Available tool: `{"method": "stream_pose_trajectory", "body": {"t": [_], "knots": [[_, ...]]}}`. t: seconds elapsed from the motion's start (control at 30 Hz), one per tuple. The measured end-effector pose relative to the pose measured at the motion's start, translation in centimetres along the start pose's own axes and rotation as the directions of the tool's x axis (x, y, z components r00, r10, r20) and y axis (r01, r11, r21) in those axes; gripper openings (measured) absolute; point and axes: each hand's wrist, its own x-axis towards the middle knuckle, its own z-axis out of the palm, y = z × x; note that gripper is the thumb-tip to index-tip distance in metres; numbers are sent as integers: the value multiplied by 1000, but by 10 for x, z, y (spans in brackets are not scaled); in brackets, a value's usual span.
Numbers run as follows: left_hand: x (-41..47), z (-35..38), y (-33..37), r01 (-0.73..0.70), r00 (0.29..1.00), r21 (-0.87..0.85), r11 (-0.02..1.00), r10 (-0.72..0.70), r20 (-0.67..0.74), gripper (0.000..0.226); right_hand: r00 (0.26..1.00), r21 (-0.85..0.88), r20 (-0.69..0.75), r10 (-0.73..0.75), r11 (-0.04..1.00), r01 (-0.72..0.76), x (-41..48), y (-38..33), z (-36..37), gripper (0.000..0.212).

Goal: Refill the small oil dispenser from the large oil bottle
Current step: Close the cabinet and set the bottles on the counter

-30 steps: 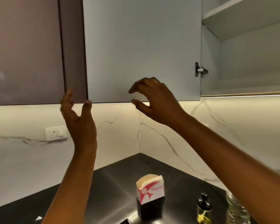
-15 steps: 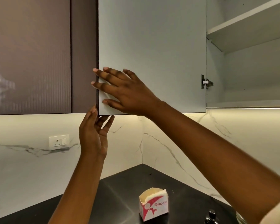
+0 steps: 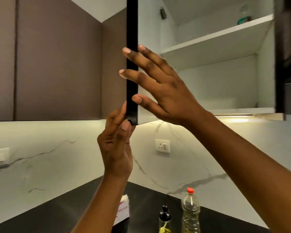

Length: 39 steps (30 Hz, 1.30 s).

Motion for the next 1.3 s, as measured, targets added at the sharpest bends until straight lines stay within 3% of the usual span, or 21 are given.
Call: {"method": "stream_pose_trajectory", "body": {"t": [0.17,0.33,0.5,0.63,0.87,1.13,1.3], "knots": [[-20,54,-27,-117,971,194,974,71,228,44,981,-62,35,189,980,-187,-42,21,-62,40],[-31,91,-69,-298,866,437,849,47,499,42,900,-325,82,428,865,-382,-84,47,-112,38],[-29,115,-140,-100,897,619,779,-198,394,55,799,-583,170,576,713,-390,-135,84,-134,46],[-21,137,-193,-178,856,691,701,-236,460,69,716,-717,190,671,593,-365,-166,110,-121,56],[-14,167,-235,-303,833,726,617,-198,516,74,631,-829,73,772,399,-392,-198,134,-81,72],[-7,179,-286,-480,773,782,398,-230,591,63,545,-799,106,831,398,-450,-237,175,-45,82],[-6,187,-313,-529,758,781,331,-230,611,65,515,-788,154,844,419,-451,-261,208,-39,82]]}}
